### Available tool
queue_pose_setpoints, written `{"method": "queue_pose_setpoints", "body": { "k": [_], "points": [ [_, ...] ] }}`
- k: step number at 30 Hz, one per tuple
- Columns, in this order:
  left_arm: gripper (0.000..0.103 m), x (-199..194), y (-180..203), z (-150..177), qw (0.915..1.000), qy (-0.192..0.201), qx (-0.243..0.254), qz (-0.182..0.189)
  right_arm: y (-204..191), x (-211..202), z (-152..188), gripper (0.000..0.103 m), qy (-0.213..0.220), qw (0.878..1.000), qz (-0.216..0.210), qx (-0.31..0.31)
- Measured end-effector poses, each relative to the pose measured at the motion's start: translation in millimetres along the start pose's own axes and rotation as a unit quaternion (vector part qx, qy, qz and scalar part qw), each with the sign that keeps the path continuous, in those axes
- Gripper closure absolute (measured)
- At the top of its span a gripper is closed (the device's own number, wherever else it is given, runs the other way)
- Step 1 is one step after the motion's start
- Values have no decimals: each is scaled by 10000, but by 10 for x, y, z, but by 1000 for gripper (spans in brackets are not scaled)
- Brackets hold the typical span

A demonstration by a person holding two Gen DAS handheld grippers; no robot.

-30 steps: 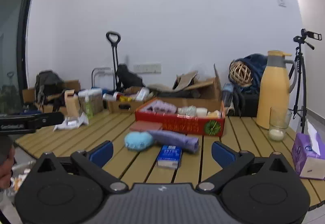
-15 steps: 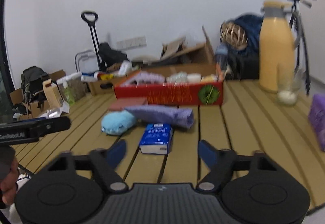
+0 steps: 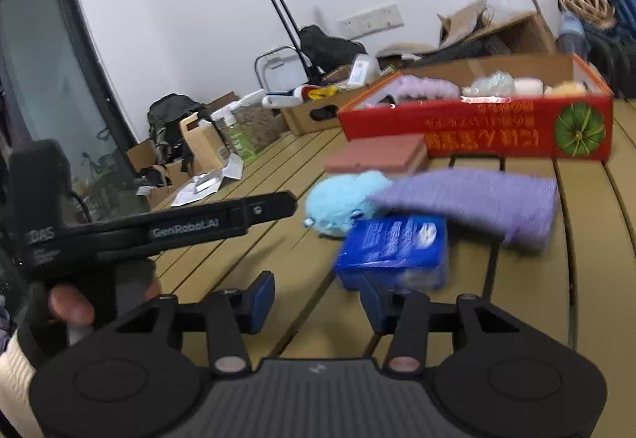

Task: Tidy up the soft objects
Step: 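Grasp the blue tissue pack with the right tool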

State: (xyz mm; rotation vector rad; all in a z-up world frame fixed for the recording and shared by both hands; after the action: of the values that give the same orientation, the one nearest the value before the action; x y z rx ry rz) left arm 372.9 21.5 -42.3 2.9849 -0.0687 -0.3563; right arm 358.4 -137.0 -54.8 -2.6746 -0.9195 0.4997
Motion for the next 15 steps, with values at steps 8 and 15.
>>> {"method": "queue_pose_setpoints", "body": {
  "k": [8, 15],
  "points": [
    [58, 177, 337, 292, 9848, -893, -1061, 1044, 499, 301, -70, 55, 15, 9954, 823, 491],
    [76, 39, 435, 350, 9759, -1116, -1283, 1371, 428, 53, 11, 84, 92, 9931, 846, 801]
  ]
}}
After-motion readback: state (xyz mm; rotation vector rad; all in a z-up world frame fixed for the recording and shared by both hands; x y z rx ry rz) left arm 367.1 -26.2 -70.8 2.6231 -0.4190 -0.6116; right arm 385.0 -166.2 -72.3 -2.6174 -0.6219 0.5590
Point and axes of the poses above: each gripper's, at about its wrist camera, not at the fingertips, and x roughly the way its jaws point, y to its right, z to its underside, the point moved 9 cm from there along x, roughly the way its jaws point, and after that the axes turned 15 degrees about y, right-handed, at the moved point
